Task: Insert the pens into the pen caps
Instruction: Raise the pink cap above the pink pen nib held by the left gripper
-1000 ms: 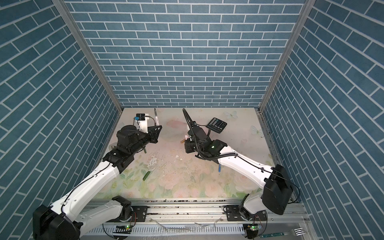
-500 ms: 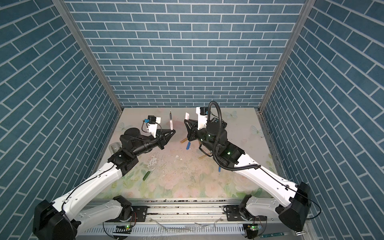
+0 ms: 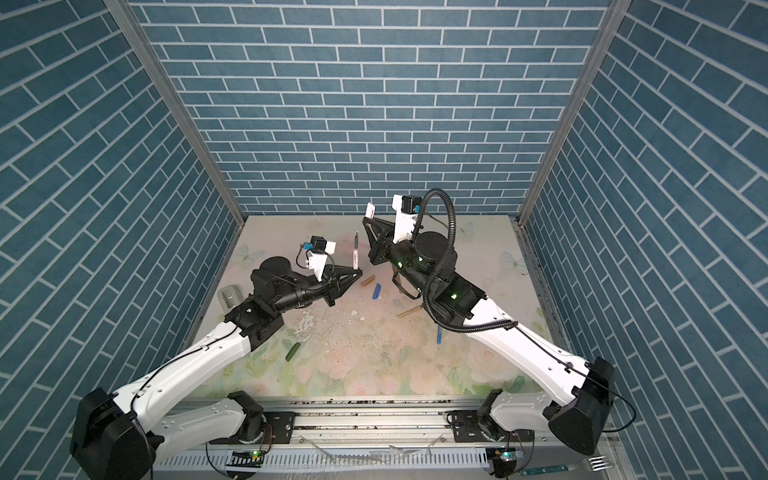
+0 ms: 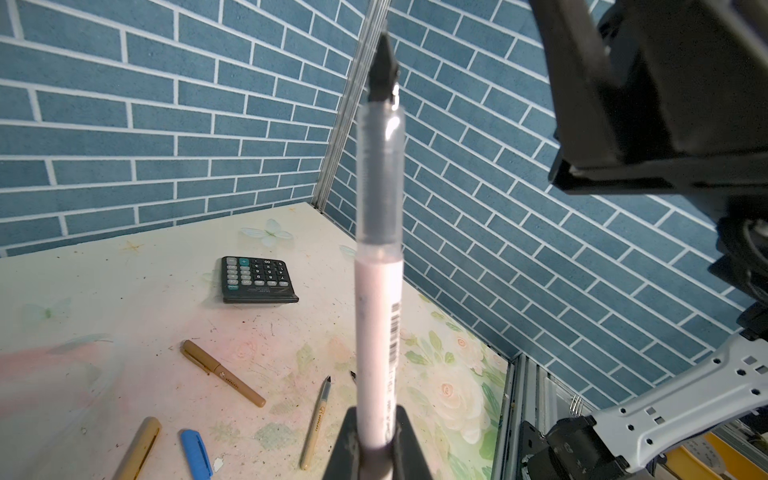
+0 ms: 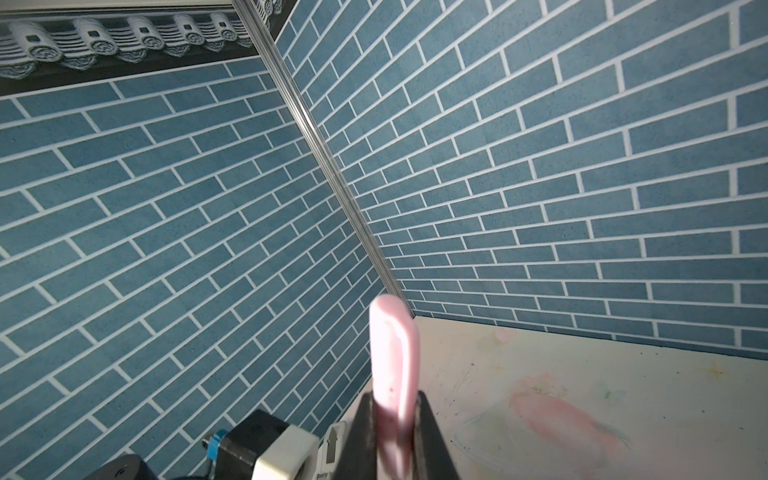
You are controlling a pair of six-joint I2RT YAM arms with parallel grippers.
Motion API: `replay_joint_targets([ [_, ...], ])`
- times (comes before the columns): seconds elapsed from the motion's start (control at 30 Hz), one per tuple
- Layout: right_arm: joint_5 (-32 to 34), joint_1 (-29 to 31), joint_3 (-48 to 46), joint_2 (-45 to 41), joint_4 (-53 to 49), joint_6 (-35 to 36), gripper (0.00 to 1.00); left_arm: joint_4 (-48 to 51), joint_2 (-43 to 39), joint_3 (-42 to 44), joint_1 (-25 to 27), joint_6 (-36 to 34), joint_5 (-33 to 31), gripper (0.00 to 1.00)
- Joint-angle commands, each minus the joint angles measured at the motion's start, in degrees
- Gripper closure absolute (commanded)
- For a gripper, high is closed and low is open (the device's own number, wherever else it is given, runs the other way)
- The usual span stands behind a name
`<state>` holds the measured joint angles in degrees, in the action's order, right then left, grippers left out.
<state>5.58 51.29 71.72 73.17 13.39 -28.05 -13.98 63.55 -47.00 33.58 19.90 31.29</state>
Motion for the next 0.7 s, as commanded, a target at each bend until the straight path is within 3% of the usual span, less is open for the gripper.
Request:
replay_joint_targets([
  [0.0, -1.9, -0.3, 1.9, 1.4, 1.0, 0.1, 0.88, -0.1, -0.2, -1.8, 0.5, -1.1, 1.6, 1.0],
  [0.67, -3.0, -0.5, 0.8, 2.5, -2.0, -1.7, 0.88, 0.5, -0.5, -1.9, 0.7, -1.8, 0.9, 1.0],
])
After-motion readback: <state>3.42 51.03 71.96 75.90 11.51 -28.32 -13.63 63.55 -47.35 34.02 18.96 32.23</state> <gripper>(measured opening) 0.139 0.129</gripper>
